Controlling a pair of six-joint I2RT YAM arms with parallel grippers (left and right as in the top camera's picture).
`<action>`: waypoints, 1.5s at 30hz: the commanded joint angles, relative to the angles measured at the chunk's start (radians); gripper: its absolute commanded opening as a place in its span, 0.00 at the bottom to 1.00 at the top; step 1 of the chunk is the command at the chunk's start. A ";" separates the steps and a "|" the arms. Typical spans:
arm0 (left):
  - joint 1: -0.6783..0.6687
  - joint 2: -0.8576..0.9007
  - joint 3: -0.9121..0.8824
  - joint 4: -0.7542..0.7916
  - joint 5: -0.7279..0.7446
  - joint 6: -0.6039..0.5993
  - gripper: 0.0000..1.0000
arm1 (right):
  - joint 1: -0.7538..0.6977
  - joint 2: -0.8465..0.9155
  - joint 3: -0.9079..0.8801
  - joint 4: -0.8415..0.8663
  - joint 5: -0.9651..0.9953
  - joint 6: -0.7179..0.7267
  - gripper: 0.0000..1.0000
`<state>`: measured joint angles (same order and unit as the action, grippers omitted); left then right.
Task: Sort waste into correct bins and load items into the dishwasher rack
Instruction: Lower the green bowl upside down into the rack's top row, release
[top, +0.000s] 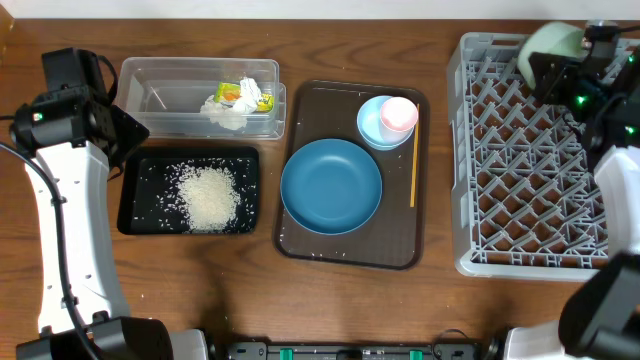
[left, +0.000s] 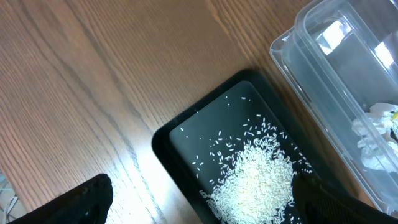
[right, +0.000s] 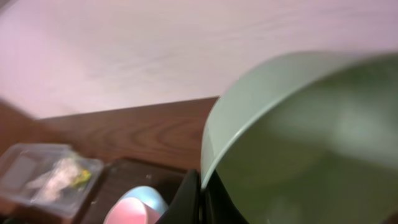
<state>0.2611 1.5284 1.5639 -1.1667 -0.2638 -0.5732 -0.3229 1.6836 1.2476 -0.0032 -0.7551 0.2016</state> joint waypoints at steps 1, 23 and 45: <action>0.004 0.002 0.003 -0.003 -0.002 -0.008 0.94 | -0.020 0.078 0.005 0.108 -0.260 0.008 0.01; 0.004 0.002 0.003 -0.003 -0.002 -0.008 0.94 | -0.101 0.348 0.005 0.306 -0.489 0.147 0.05; 0.004 0.002 0.003 -0.003 -0.002 -0.008 0.94 | -0.235 0.214 0.005 0.290 -0.558 0.326 0.69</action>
<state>0.2611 1.5284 1.5639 -1.1671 -0.2615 -0.5732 -0.5556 1.9850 1.2480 0.2863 -1.2903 0.5129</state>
